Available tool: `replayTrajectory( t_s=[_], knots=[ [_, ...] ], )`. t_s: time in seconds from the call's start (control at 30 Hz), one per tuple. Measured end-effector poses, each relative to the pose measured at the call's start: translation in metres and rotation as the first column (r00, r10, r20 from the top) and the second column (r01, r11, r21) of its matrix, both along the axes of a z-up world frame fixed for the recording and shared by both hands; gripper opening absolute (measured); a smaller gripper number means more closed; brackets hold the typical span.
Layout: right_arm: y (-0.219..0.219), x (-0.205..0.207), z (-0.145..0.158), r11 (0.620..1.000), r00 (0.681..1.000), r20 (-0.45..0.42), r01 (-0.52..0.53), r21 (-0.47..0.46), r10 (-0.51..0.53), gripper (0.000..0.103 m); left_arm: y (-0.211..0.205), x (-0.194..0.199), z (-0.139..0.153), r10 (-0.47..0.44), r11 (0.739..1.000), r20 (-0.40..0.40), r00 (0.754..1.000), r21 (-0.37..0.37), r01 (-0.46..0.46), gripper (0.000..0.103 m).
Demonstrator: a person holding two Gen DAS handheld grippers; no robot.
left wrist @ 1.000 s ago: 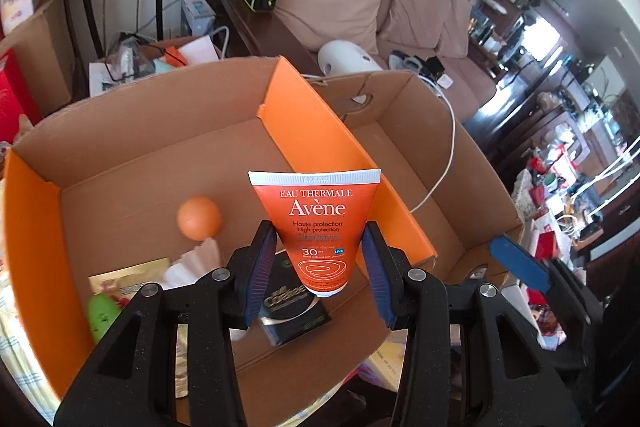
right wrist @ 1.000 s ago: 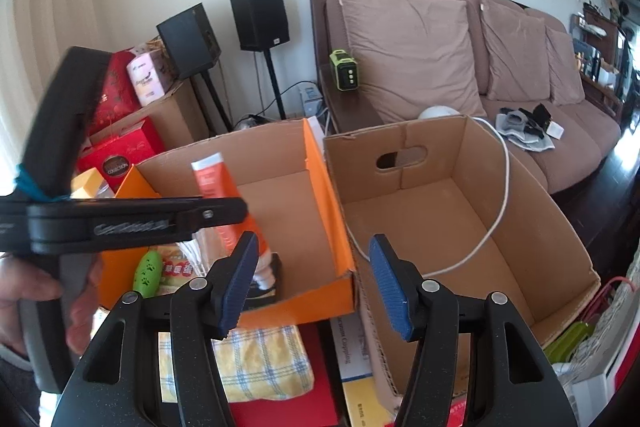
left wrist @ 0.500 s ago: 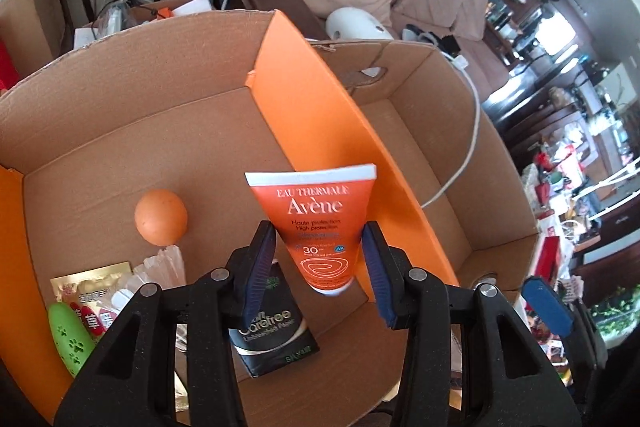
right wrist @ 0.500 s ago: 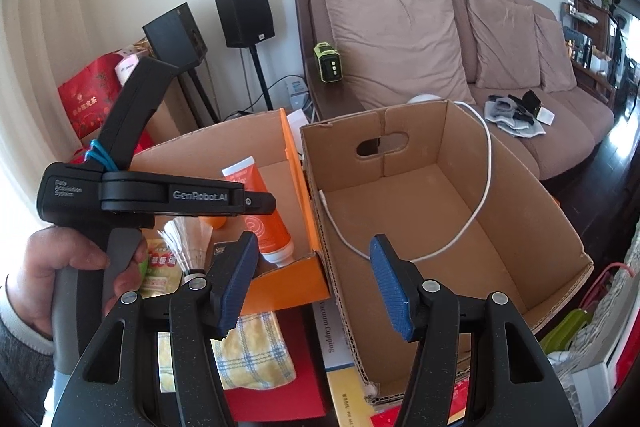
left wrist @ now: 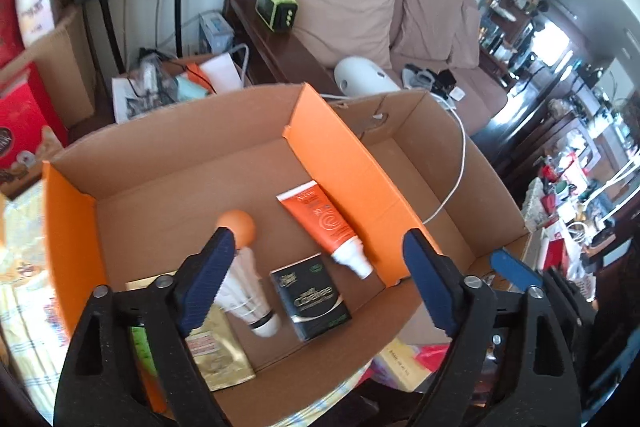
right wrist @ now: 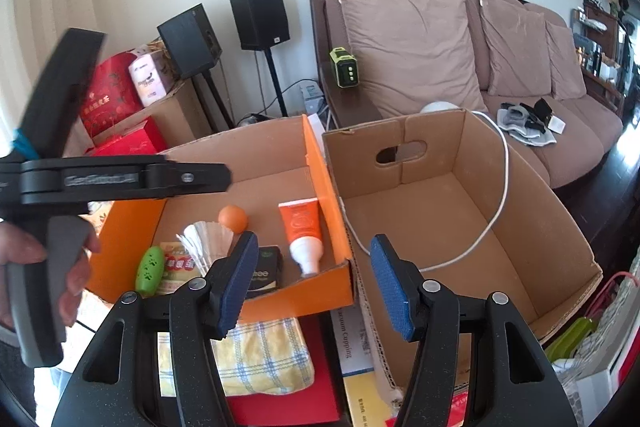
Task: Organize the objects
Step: 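Withdraw both grippers from the box toward the jar and rubber bands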
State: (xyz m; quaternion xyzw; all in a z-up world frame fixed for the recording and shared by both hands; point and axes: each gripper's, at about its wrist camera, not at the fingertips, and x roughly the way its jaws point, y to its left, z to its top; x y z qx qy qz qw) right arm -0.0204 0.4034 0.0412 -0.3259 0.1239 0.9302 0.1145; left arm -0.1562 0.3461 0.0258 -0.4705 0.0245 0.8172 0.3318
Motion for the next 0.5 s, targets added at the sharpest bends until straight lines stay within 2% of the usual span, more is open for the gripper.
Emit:
replayTrajectory(
  t_s=[0.07,0.13,0.17,0.2,0.27,0.33,0.5],
  knots=[
    [-0.006,-0.003,0.002,1.0,1.0,-0.005,-0.013,0.007,0.013,0.069,-0.014,0.007,0.009,0.005,1.0,-0.023,1.0,0.006,-0.005,0.098],
    [-0.013,-0.006,0.005,1.0,1.0,-0.013,-0.023,0.018,0.023,0.077,-0.025,0.013,0.018,0.0,1.0,-0.053,0.999,-0.001,0.0,0.099],
    [-0.016,-0.008,0.006,0.999,1.0,-0.015,-0.025,0.021,0.025,0.086,-0.031,0.016,0.021,0.002,1.0,-0.071,0.997,-0.009,-0.002,0.099],
    [-0.019,-0.01,0.007,0.999,0.999,-0.018,-0.026,0.019,0.026,0.091,-0.037,0.02,0.025,0.004,1.0,-0.089,0.996,-0.017,-0.005,0.1],
    [-0.023,-0.014,0.009,0.999,0.999,-0.024,-0.039,0.0,0.039,0.094,-0.047,0.024,0.031,0.013,1.0,-0.107,0.994,-0.02,-0.016,0.102],
    [-0.028,-0.017,0.011,0.999,0.999,-0.023,-0.046,0.002,0.046,0.102,-0.057,0.028,0.036,0.026,0.999,-0.123,0.992,-0.021,-0.029,0.103],
    [-0.042,-0.025,0.017,0.998,0.998,-0.023,-0.066,0.019,0.067,0.103,-0.084,0.037,0.042,0.055,0.998,-0.162,0.985,-0.027,-0.06,0.103]
  ],
)
